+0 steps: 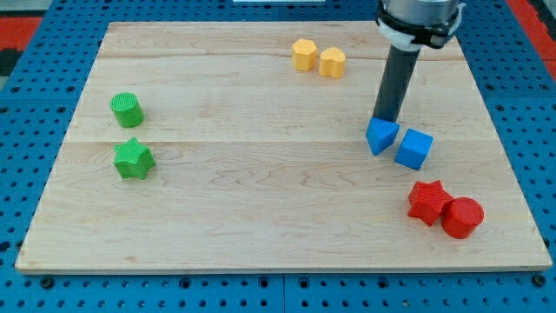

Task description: Move the blue blocks ahead left to the red blocks

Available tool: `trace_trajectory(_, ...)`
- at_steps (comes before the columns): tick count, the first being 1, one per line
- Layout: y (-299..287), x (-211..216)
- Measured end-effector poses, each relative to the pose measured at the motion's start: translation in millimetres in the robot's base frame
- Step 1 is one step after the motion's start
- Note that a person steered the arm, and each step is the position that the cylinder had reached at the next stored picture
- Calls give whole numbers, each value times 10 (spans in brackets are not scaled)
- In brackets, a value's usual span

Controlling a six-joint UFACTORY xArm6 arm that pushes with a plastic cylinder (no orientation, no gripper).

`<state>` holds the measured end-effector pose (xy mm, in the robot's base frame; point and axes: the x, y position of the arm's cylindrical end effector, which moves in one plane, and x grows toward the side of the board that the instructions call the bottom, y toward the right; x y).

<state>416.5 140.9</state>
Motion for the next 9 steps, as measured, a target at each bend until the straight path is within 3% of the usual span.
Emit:
trace_trajectory(2, 88, 190)
trace_trajectory(5, 727, 96)
trace_trajectory(9, 748, 189)
